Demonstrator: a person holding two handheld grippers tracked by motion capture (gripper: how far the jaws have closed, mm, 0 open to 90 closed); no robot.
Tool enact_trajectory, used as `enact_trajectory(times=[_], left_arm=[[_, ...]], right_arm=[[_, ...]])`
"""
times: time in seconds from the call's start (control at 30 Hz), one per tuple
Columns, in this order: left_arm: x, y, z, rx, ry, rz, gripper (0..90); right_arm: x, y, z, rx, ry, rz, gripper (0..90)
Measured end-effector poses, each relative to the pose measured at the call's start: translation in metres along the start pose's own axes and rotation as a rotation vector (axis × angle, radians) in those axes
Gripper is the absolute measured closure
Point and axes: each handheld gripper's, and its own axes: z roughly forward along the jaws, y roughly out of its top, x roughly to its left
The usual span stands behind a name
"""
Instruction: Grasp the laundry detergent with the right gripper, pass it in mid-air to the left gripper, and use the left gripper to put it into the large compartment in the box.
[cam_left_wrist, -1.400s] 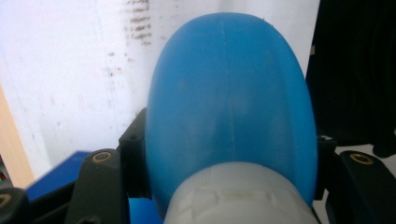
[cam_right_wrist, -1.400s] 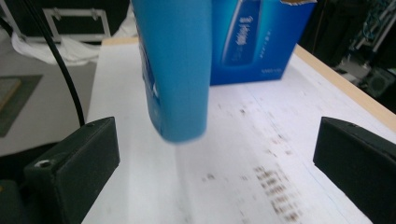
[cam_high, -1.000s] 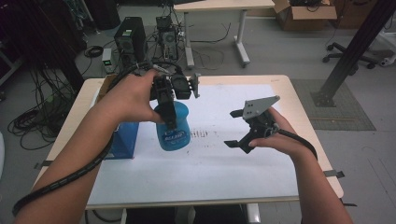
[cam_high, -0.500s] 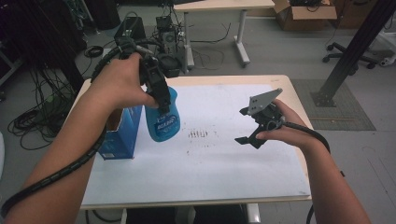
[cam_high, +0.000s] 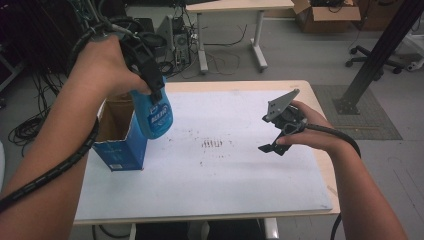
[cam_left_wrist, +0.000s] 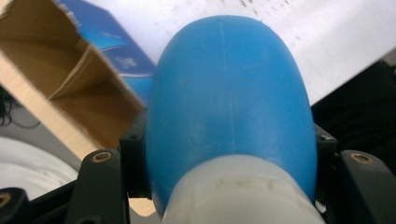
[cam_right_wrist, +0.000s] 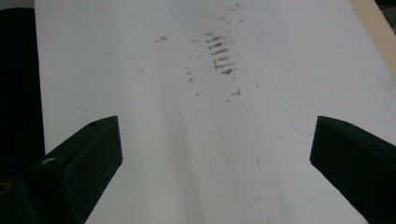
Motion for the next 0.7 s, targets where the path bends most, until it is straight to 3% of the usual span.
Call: enact_trajectory(times=[0.07, 0.1, 0.17, 0.27, 0.37, 0.47, 0.63, 0.67, 0.7], left_arm=[[0.007, -0.001, -0.003, 0.003, -0.005, -0.031, 38.5], [0.014, -0.003, -0.006, 0.002, -0.014, -0.076, 38.5], [0.018, -0.003, -0.007, 0.004, -0.018, -0.096, 38.5], [0.033, -0.009, -0.012, 0.002, -0.027, -0.168, 38.4], [0.04, -0.012, -0.014, 0.01, -0.016, -0.198, 38.5], [0.052, -0.018, -0.019, 0.019, 0.016, -0.257, 38.4], [0.069, -0.029, -0.025, 0.013, 0.026, -0.338, 38.4], [0.069, -0.029, -0.025, 0.013, 0.026, -0.338, 38.4], [0.075, -0.033, -0.027, 0.005, 0.028, -0.364, 38.4]], right_arm=[[-0.001, 0.001, -0.001, 0.02, 0.004, 0.0, 2.5], [-0.003, 0.002, -0.002, 0.047, 0.013, -0.007, 2.7], [-0.004, 0.002, -0.002, 0.057, 0.015, -0.005, 2.7], [-0.007, 0.005, -0.004, 0.079, 0.021, -0.012, 2.7], [-0.01, 0.007, -0.004, 0.097, 0.034, -0.003, 2.9], [-0.014, 0.007, -0.003, 0.125, 0.052, 0.007, 3.0], [-0.022, 0.008, 0.0, 0.196, 0.07, 0.017, 3.5], [-0.022, 0.008, 0.0, 0.196, 0.07, 0.017, 3.5], [-0.025, 0.01, -0.002, 0.222, 0.091, 0.021, 3.5]])
